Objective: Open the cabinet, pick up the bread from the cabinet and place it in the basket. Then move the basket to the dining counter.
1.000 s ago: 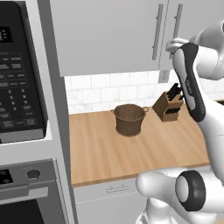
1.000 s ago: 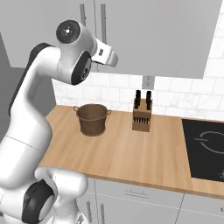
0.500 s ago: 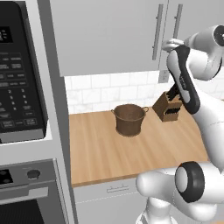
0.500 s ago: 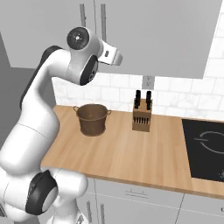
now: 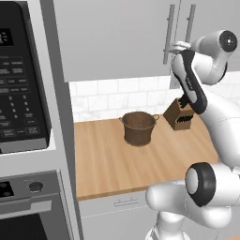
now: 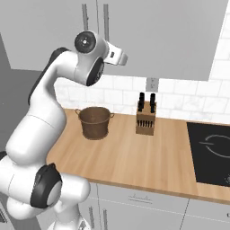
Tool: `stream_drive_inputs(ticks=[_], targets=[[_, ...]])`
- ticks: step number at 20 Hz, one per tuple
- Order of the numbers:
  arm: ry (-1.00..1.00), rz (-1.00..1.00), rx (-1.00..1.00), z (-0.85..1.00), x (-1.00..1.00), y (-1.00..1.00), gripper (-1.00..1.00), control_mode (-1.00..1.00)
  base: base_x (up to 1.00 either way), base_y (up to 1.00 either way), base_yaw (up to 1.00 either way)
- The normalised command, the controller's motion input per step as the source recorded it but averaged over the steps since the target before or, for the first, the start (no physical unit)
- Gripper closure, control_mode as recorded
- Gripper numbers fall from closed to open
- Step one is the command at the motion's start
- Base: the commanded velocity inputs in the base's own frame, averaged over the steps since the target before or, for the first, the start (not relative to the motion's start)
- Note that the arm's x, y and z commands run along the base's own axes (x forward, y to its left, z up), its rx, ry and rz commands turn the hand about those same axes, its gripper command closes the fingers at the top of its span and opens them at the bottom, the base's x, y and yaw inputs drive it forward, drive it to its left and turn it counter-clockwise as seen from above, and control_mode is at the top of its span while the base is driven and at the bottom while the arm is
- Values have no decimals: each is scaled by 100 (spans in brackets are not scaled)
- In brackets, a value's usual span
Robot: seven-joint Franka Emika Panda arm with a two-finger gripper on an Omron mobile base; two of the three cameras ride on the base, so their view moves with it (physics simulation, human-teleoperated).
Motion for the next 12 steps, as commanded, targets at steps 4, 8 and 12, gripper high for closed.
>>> stream_drive_inputs(ticks=[4,8,12], targets=[[-10,0,-2,-26,44,0,100,-100,0,0,0],[0,0,0,-9,23,0,100,-100,0,0,0],[0,0,0,0,-4,0,100,-100,0,0,0]])
